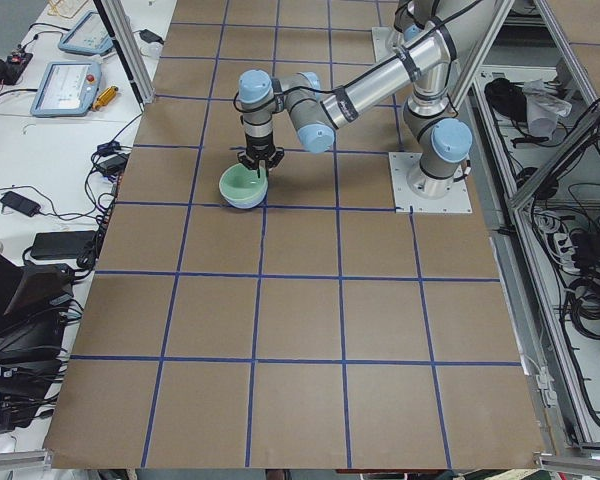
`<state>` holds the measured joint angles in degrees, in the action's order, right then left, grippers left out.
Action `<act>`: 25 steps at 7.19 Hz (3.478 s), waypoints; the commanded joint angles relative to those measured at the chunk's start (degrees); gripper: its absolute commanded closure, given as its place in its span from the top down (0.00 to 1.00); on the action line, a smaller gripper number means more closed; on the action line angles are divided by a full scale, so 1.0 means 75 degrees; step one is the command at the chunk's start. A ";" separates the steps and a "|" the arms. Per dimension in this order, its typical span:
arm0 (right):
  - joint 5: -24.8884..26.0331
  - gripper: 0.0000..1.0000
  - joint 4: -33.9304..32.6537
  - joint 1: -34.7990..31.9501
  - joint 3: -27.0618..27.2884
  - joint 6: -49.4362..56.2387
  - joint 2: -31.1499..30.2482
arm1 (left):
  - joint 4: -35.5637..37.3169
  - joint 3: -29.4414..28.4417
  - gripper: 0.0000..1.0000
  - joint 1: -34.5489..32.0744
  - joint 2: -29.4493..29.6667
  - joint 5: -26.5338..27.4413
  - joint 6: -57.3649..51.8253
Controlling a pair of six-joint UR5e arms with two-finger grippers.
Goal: Stack green bowl on blue bowl
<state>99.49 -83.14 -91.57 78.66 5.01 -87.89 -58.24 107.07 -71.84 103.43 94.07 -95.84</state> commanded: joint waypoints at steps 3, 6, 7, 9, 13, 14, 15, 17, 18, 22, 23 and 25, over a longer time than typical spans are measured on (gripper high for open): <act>0.0000 1.00 0.0000 -0.0001 0.0000 0.0000 0.0000 | -0.0598 -0.0050 1.00 -0.0124 -0.0617 0.0102 0.2345; 0.0000 1.00 0.0000 0.0010 0.0000 0.0000 0.0000 | -0.1712 -0.0213 1.00 -0.1210 -0.1543 -0.0250 0.6927; 0.0000 1.00 0.0000 0.0010 0.0000 0.0000 0.0000 | -0.2144 -0.0539 1.00 -0.1655 -0.1638 -0.0262 0.8300; 0.0000 1.00 0.0000 0.0010 0.0000 0.0000 0.0000 | -0.3022 -0.1021 1.00 -0.2231 -0.1744 -0.0356 0.9843; 0.0000 1.00 0.0000 -0.0001 0.0000 0.0000 0.0000 | -0.4700 -0.2263 1.00 -0.2257 -0.2025 -0.0887 1.2170; 0.0000 1.00 0.0000 0.0010 0.0000 0.0000 0.0000 | -0.4935 -0.2358 1.00 -0.2257 -0.2095 -0.0836 1.2065; 0.0000 1.00 0.0000 -0.0001 0.0000 0.0000 0.0000 | -0.5088 -0.2370 1.00 -0.2280 -0.2142 -0.0790 1.2110; 0.0000 1.00 0.0000 -0.0001 0.0000 0.0000 0.0000 | -0.5090 -0.2661 1.00 -0.2280 -0.1944 -0.0650 1.2228; 0.0000 1.00 0.0000 -0.0001 0.0000 0.0000 0.0000 | -0.5101 -0.2756 1.00 -0.2304 -0.1886 -0.0648 1.2251; 0.0000 1.00 0.0000 0.0010 0.0000 0.0000 0.0000 | -0.5078 -0.2757 1.00 -0.2386 -0.1838 -0.0660 1.2263; 0.0000 1.00 0.0000 -0.0001 0.0000 0.0000 0.0000 | -0.5078 -0.2746 1.00 -0.2386 -0.1850 -0.0625 1.2263; 0.0000 1.00 0.0000 -0.0001 0.0000 0.0000 0.0000 | -0.5066 -0.2780 1.00 -0.2351 -0.1873 -0.0613 1.2263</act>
<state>99.49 -83.14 -91.53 78.66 5.01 -87.89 -96.27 86.36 -89.67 89.52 89.38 -3.87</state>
